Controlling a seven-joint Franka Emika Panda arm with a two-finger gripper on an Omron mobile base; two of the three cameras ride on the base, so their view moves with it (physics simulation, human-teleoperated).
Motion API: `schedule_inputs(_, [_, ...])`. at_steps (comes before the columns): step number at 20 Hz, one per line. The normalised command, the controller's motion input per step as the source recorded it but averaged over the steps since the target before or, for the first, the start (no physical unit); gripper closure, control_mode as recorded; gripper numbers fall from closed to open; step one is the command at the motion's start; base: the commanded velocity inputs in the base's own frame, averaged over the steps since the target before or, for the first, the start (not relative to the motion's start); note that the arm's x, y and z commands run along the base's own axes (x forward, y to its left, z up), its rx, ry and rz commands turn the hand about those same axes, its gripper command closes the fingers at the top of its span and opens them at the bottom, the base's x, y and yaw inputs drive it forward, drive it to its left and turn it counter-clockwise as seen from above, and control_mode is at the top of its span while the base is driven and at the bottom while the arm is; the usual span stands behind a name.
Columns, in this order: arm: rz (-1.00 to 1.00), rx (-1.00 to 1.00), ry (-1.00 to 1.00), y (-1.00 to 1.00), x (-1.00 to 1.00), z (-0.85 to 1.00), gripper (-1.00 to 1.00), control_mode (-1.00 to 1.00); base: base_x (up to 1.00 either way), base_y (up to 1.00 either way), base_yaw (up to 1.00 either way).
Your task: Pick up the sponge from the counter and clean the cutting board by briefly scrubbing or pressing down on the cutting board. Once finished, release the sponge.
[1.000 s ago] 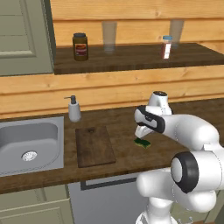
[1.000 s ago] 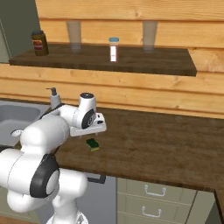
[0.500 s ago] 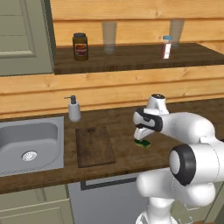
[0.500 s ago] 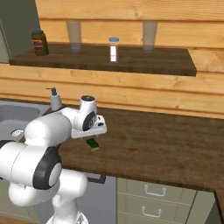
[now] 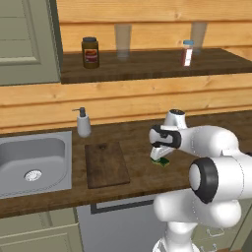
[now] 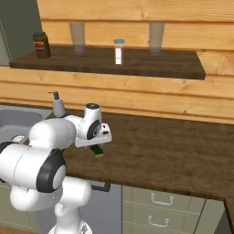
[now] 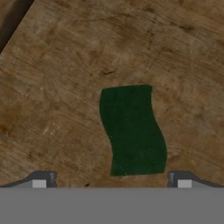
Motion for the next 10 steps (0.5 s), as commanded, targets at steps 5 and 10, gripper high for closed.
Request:
schedule_inputs(5, [0.00,0.00,0.00,0.00,0.08,-0.16,-1.00,-1.00,0.00,0.00,0.00])
schedule_inputs(10, [0.00,0.00,0.00,0.00,0.10,-0.11,-1.00,-1.00,0.00,0.00,0.00])
